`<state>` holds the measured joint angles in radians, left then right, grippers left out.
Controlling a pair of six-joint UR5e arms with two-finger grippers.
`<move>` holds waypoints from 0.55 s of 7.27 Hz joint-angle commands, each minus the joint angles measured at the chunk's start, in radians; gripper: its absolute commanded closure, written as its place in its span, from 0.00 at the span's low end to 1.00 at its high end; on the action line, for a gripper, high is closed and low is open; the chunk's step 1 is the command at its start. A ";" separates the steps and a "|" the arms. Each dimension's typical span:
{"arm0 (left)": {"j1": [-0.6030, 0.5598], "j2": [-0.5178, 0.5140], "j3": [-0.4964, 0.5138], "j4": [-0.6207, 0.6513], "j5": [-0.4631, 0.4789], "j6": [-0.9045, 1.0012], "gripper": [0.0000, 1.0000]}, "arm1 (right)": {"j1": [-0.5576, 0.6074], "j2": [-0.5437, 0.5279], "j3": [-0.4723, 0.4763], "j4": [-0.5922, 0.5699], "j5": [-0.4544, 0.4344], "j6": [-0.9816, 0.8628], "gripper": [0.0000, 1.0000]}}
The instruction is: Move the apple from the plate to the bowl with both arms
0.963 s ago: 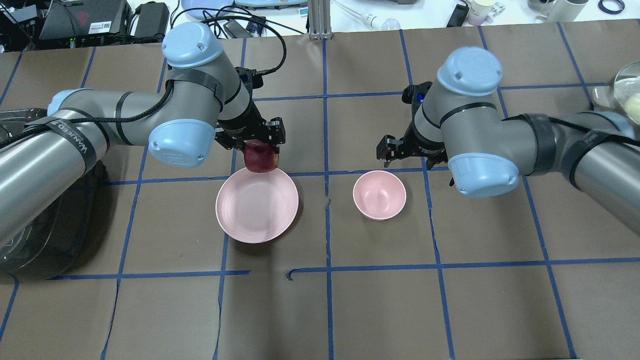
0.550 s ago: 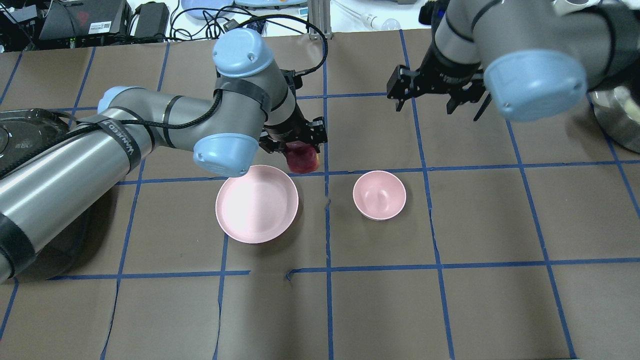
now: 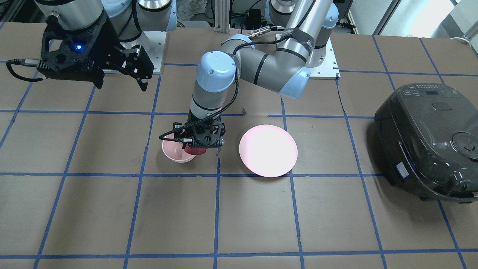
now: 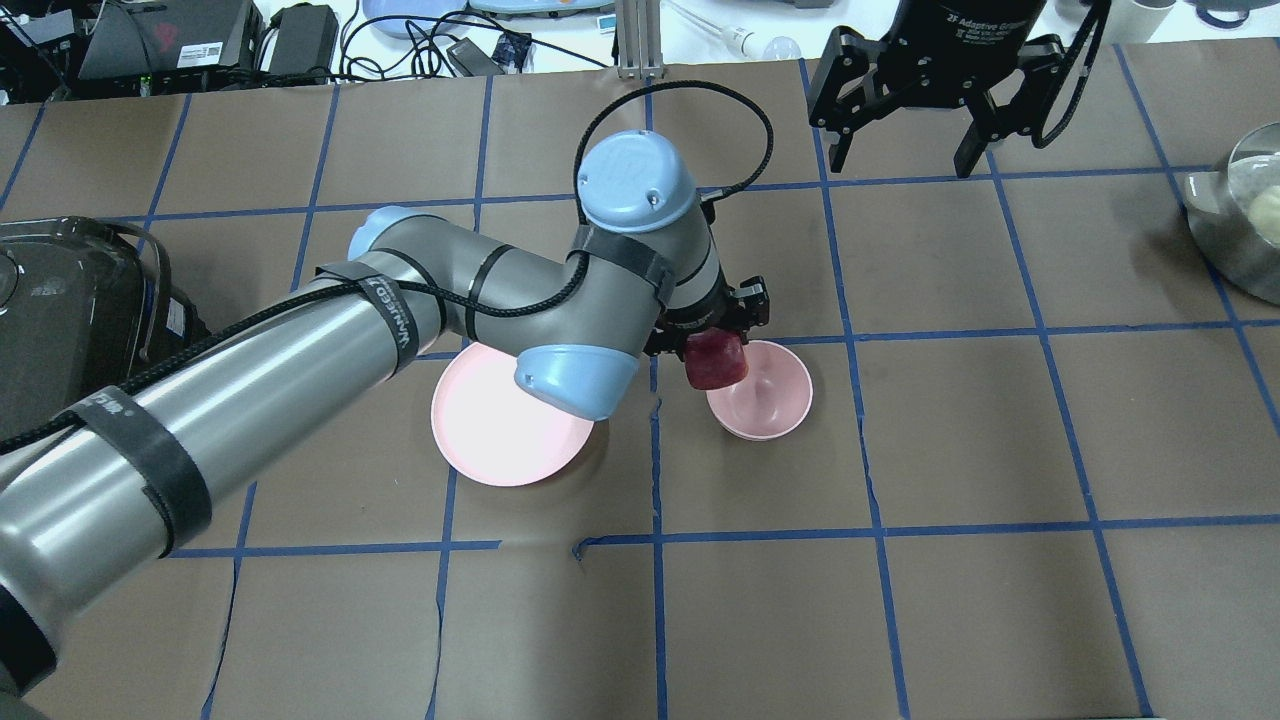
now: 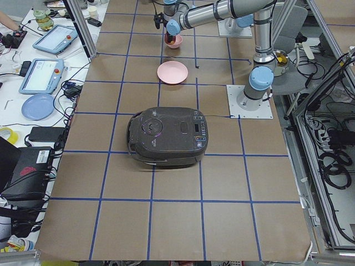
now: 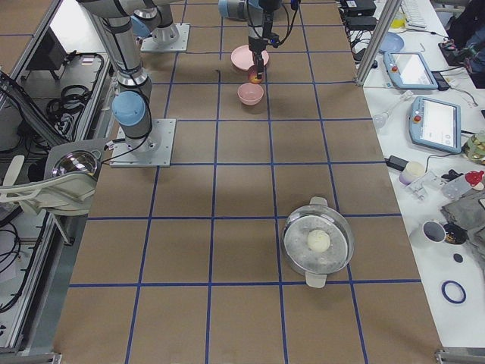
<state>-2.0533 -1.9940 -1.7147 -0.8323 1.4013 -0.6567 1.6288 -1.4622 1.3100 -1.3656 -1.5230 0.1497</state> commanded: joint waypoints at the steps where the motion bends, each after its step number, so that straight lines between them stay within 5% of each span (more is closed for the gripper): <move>1: -0.054 -0.031 0.000 0.048 0.001 -0.057 0.91 | -0.059 0.002 -0.009 -0.006 -0.005 0.001 0.00; 2: -0.064 -0.042 0.000 0.050 0.002 -0.081 0.75 | -0.067 0.000 -0.005 -0.009 -0.057 0.004 0.00; 4: -0.067 -0.055 -0.008 0.048 0.010 -0.090 0.21 | -0.063 0.000 0.008 -0.050 -0.066 0.071 0.00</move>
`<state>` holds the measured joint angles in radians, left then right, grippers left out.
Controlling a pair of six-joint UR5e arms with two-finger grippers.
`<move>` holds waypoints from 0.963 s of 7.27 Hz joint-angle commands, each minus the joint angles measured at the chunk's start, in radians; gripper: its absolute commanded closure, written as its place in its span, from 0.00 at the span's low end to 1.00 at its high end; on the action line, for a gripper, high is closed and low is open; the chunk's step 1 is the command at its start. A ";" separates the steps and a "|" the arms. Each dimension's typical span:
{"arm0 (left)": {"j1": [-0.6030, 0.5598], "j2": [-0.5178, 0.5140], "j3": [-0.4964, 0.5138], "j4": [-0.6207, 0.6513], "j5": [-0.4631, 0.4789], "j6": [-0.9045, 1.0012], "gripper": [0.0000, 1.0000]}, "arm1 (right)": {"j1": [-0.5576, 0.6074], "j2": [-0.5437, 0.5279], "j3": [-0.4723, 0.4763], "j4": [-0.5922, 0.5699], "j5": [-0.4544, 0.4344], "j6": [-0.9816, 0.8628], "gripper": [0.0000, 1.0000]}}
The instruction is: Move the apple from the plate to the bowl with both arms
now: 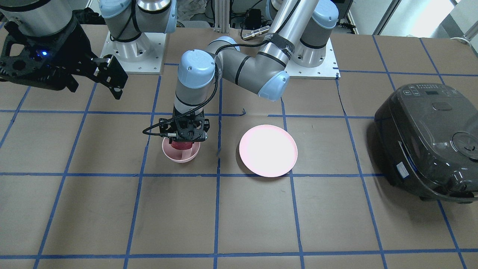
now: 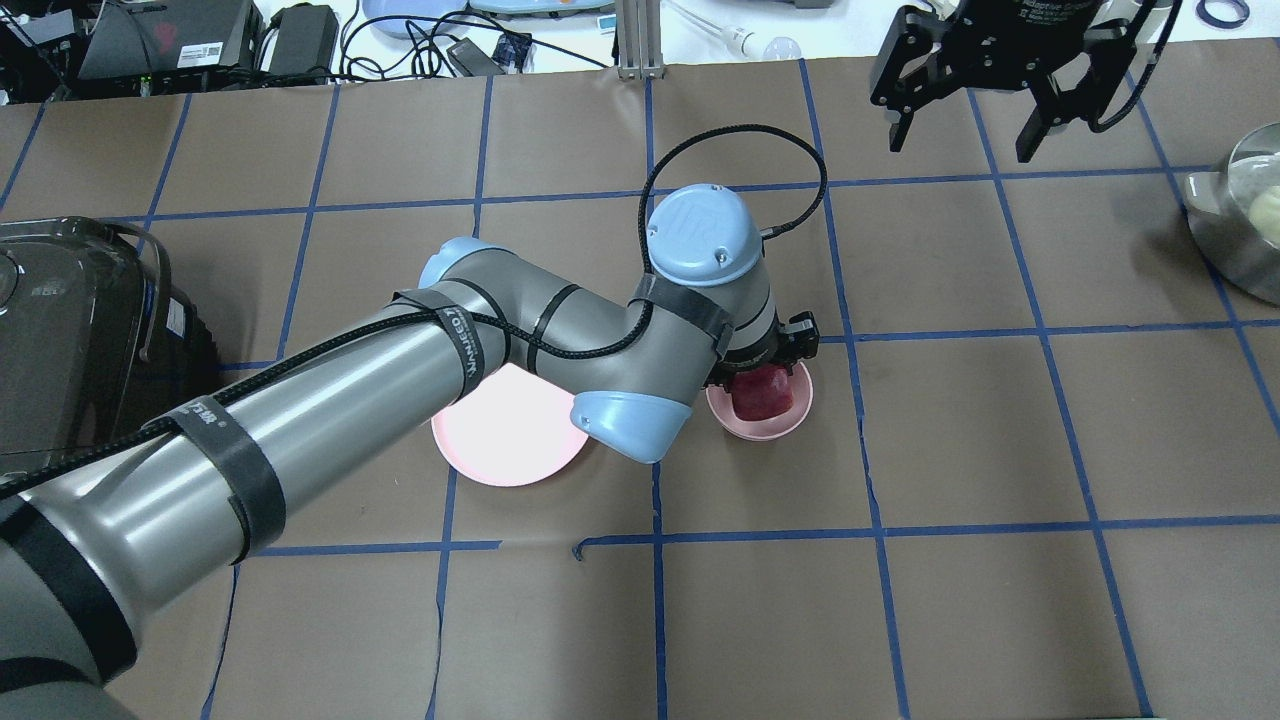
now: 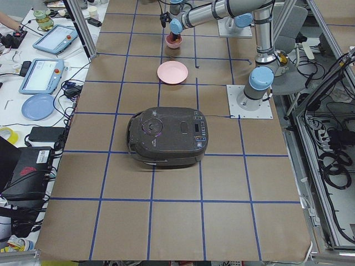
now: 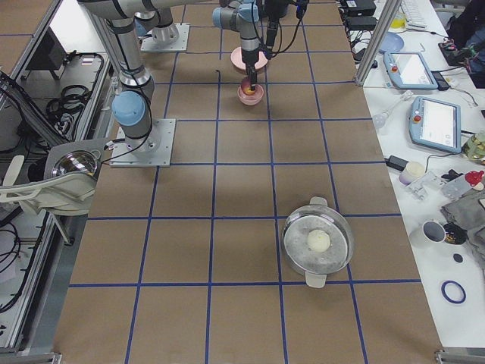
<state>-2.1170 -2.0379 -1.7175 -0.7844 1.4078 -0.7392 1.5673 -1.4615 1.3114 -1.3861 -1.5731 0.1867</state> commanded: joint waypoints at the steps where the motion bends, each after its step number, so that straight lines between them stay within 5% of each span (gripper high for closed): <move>1: -0.003 -0.016 -0.004 0.000 0.003 -0.009 0.02 | -0.001 -0.002 0.009 -0.036 -0.013 0.048 0.00; 4: -0.001 0.013 0.001 0.002 0.007 0.012 0.00 | 0.007 0.000 0.012 -0.098 -0.018 0.112 0.00; 7: 0.154 0.118 -0.054 -0.056 0.079 0.313 0.00 | 0.007 -0.002 0.019 -0.111 -0.018 0.111 0.00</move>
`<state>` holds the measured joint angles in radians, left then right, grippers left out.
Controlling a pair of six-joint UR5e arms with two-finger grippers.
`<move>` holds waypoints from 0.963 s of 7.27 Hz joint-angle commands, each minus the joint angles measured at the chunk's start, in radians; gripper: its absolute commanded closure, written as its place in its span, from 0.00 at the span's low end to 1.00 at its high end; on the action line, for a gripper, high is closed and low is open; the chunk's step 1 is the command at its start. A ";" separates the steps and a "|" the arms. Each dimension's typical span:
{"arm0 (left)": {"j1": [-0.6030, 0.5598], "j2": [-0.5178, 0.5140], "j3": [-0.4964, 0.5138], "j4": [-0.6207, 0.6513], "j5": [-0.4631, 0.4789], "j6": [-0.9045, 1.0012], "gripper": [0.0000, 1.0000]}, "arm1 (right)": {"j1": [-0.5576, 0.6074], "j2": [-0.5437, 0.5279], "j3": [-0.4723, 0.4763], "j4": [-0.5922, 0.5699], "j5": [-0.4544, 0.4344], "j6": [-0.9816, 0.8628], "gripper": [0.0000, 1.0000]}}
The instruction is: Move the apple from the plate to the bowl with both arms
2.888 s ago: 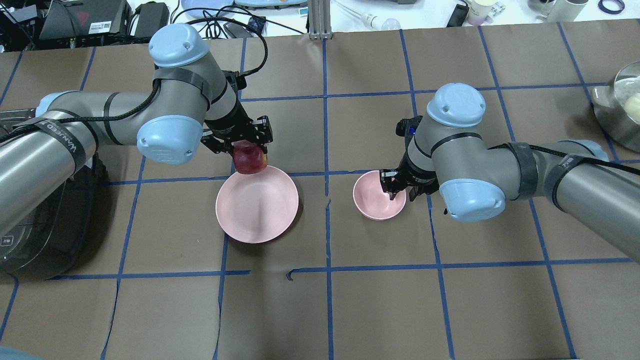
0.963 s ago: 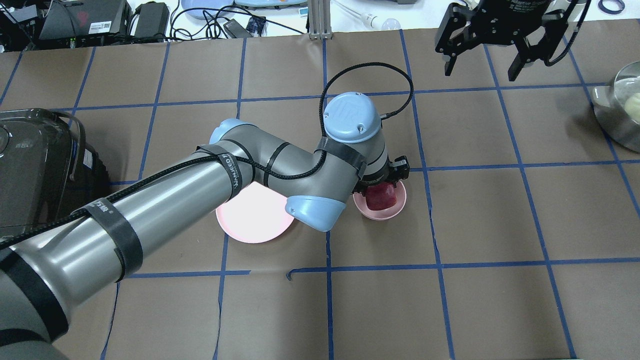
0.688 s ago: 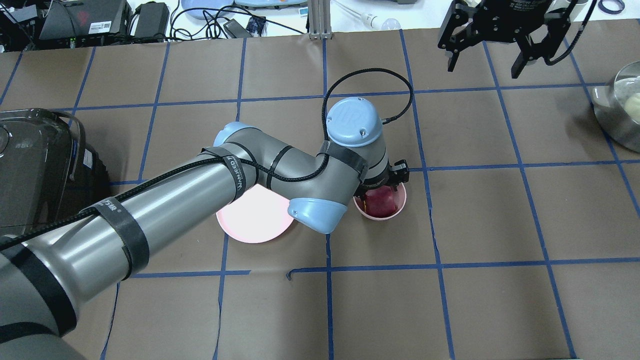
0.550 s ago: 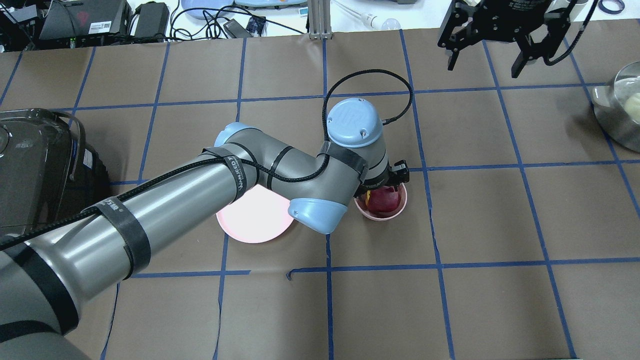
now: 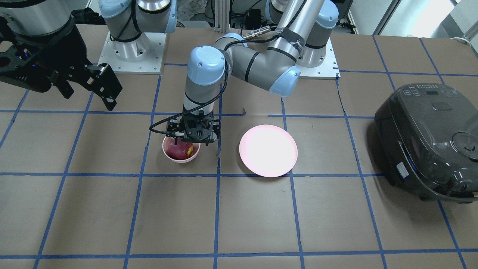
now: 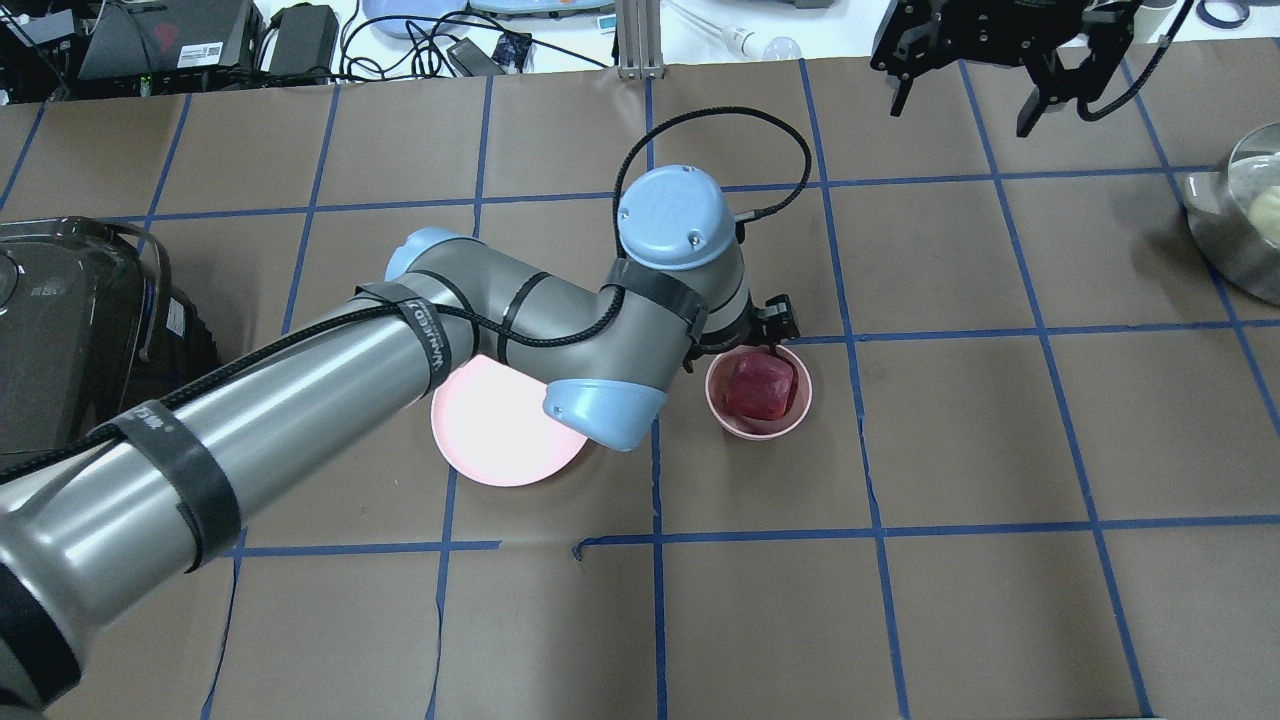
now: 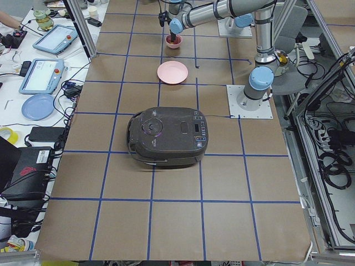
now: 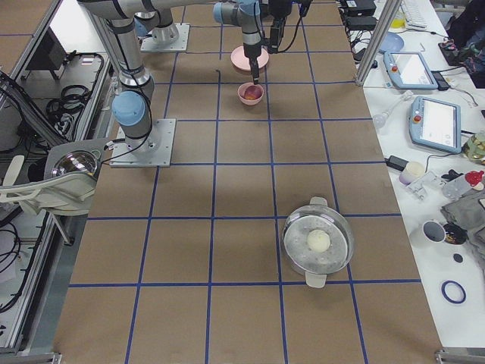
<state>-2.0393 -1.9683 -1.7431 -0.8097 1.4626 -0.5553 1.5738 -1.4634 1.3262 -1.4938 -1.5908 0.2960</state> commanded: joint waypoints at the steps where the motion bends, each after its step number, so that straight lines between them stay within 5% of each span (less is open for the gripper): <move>1: 0.170 0.109 -0.071 -0.086 0.031 0.284 0.00 | 0.000 -0.002 0.016 -0.005 0.000 0.005 0.00; 4: 0.374 0.305 -0.064 -0.314 0.090 0.532 0.00 | 0.000 -0.002 0.018 -0.008 0.000 0.005 0.00; 7: 0.468 0.410 0.181 -0.697 0.091 0.541 0.00 | 0.000 -0.002 0.018 -0.008 0.002 -0.006 0.00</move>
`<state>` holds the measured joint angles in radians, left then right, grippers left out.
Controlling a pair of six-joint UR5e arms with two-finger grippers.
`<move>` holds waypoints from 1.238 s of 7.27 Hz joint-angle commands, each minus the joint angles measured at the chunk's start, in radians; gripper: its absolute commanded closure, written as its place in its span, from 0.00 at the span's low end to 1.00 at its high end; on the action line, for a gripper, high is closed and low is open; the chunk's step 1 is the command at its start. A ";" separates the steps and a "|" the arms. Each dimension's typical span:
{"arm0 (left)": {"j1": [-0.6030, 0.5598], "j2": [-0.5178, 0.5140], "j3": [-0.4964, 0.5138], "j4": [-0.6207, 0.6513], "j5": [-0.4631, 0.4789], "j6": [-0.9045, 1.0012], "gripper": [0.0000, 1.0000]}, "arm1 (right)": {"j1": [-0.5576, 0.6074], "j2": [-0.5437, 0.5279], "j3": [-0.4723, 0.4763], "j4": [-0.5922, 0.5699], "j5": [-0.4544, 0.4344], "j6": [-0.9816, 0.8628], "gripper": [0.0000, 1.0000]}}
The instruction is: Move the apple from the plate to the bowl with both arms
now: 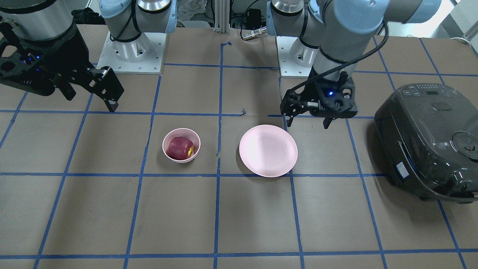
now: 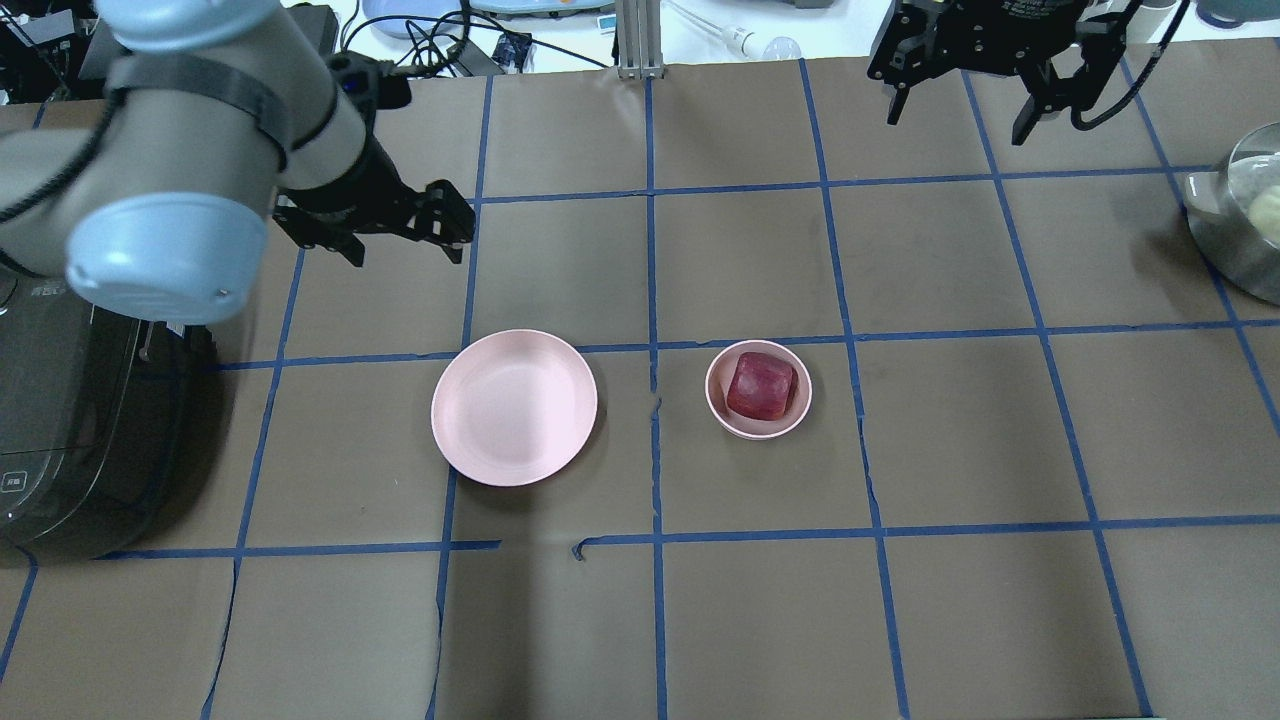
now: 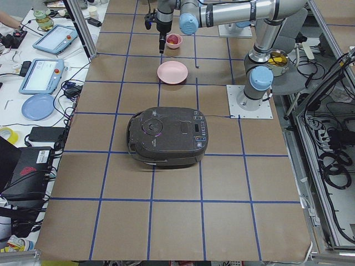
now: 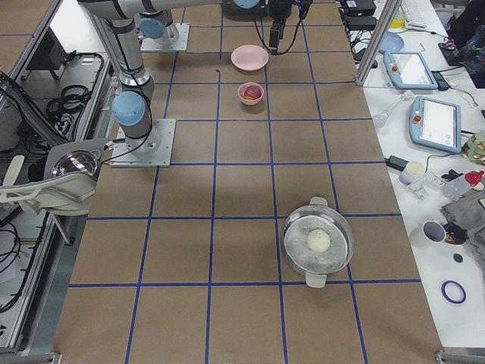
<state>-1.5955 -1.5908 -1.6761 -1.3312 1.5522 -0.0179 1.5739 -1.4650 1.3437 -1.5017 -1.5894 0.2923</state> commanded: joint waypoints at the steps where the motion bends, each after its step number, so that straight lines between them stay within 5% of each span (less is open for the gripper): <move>1: 0.022 0.038 0.140 -0.212 0.005 0.001 0.00 | 0.002 0.000 -0.001 0.000 0.000 -0.019 0.00; 3: 0.032 0.035 0.141 -0.198 0.067 0.001 0.00 | 0.002 0.000 -0.003 0.000 0.002 -0.111 0.00; 9: 0.031 0.023 0.138 -0.175 0.055 -0.002 0.00 | 0.002 0.000 -0.001 0.001 0.012 -0.105 0.00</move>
<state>-1.5659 -1.5652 -1.5385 -1.5052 1.6123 -0.0255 1.5754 -1.4650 1.3422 -1.5011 -1.5770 0.1851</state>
